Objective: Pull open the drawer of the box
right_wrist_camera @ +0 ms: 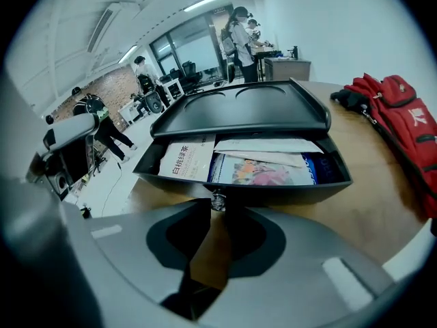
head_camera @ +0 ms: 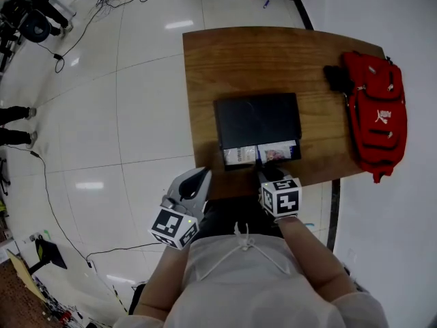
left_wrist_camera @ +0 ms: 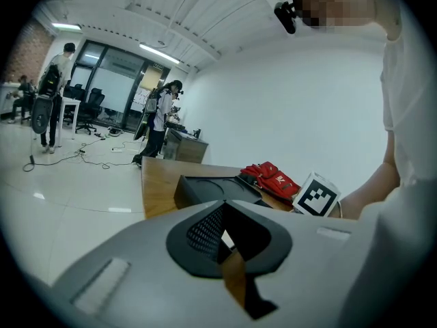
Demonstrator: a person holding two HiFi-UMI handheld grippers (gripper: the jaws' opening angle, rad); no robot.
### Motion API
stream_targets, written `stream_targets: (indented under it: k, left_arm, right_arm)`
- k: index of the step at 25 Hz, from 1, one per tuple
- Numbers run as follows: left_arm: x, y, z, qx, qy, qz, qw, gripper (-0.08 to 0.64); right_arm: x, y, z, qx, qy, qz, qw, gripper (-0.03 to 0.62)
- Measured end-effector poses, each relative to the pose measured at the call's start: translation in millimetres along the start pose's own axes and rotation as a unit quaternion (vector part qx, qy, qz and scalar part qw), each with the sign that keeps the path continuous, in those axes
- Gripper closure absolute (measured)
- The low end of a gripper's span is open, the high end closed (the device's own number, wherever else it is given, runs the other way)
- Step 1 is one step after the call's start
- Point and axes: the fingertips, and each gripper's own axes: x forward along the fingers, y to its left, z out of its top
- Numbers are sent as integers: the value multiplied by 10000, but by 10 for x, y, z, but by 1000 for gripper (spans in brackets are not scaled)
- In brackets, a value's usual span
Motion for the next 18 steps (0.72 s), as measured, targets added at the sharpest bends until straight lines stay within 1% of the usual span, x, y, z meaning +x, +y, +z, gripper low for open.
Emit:
stream_targets:
  k: [10,14,18]
  left_arm:
    - [-74,-172,-56,83,-13,-42,10000,554]
    - [-79,-227,-91,127,36,-65,9999,554]
    - [-83,-228,-86,126,21,-4,9999,554]
  right_arm:
    - [-144,74,-439,-4,301,85,9995,523]
    - [-178,100,-529,-102,348,129,9993,523]
    - [-186,93,-540,-172,385,172,9990,522]
